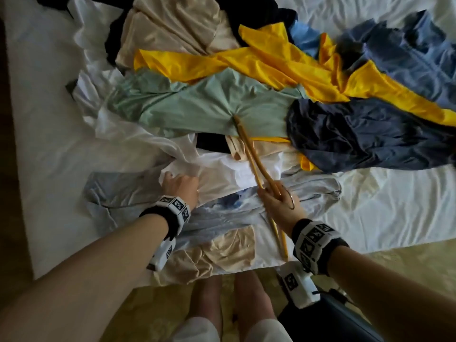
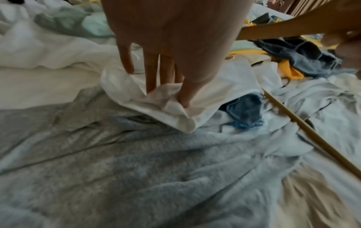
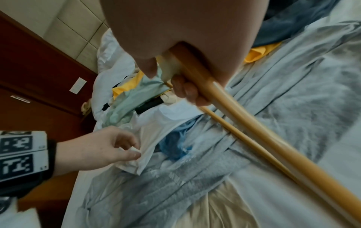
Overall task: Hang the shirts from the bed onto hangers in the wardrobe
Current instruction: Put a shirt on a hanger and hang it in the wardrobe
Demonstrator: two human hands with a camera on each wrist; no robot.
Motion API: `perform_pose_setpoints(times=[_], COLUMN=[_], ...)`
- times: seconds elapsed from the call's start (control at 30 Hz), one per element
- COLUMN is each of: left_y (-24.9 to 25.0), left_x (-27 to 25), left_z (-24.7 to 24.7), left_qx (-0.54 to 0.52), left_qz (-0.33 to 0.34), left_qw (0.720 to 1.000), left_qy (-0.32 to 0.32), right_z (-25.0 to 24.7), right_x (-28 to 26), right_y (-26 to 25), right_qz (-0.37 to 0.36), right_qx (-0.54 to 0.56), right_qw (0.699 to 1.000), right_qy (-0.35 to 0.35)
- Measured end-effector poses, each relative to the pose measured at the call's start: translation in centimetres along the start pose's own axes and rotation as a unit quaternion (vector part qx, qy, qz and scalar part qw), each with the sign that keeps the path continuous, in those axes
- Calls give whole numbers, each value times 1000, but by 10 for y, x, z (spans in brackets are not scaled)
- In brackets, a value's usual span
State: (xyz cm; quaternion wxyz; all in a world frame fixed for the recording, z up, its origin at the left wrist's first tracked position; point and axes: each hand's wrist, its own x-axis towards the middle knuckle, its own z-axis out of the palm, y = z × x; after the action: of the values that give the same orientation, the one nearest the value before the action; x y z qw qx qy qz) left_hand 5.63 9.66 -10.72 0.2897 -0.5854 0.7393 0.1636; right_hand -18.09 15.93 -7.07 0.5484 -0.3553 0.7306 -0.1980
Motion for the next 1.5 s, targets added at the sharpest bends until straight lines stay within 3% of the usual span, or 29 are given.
perform_pose_setpoints(times=[0.1, 0.2, 0.3, 0.43, 0.53, 0.67, 0.83, 0.97, 1.0, 1.13, 1.2, 1.33, 1.5], left_y=[-5, -7, 2, 14, 15, 10, 3, 5, 6, 12, 14, 20, 16], left_x=[-8, -22, -34, -49, -59, -56, -38, -17, -13, -4, 0, -13, -59], left_z=[3, -2, -23, -48, -61, -49, -31, -16, -17, -30, -34, -36, -20], left_qx=[-12, -169, -255, -464, -558, -495, -488, -442, -461, -595, -628, -625, -602], left_qz=[50, 59, 82, 78, 53, 67, -82, -108, -119, -167, -164, -146, -78], left_qw=[999, 984, 963, 882, 823, 856, 865, 884, 872, 779, 755, 765, 778], left_qy=[-15, 5, 2, -9, -95, -133, -81, -107, -109, -107, -90, -41, -162], right_z=[7, 22, 43, 61, 59, 52, 50, 41, 36, 15, 9, 8, 11], right_x=[-6, -13, -12, -16, -21, -22, -33, -55, -59, -70, -70, -64, -55], right_y=[-10, -27, -45, -54, -52, -55, -69, -73, -73, -72, -72, -66, -55], right_qz=[-47, -135, -167, -143, -134, -104, -44, -59, -71, -95, -104, -113, -72], right_qx=[-100, -150, -175, -220, -239, -242, -226, -215, -220, -237, -228, -207, -193], right_qw=[994, 979, 970, 963, 961, 965, 973, 973, 970, 961, 963, 969, 979], right_qy=[6, 9, -23, -68, -45, -15, -28, -62, -72, -109, -103, -69, 0])
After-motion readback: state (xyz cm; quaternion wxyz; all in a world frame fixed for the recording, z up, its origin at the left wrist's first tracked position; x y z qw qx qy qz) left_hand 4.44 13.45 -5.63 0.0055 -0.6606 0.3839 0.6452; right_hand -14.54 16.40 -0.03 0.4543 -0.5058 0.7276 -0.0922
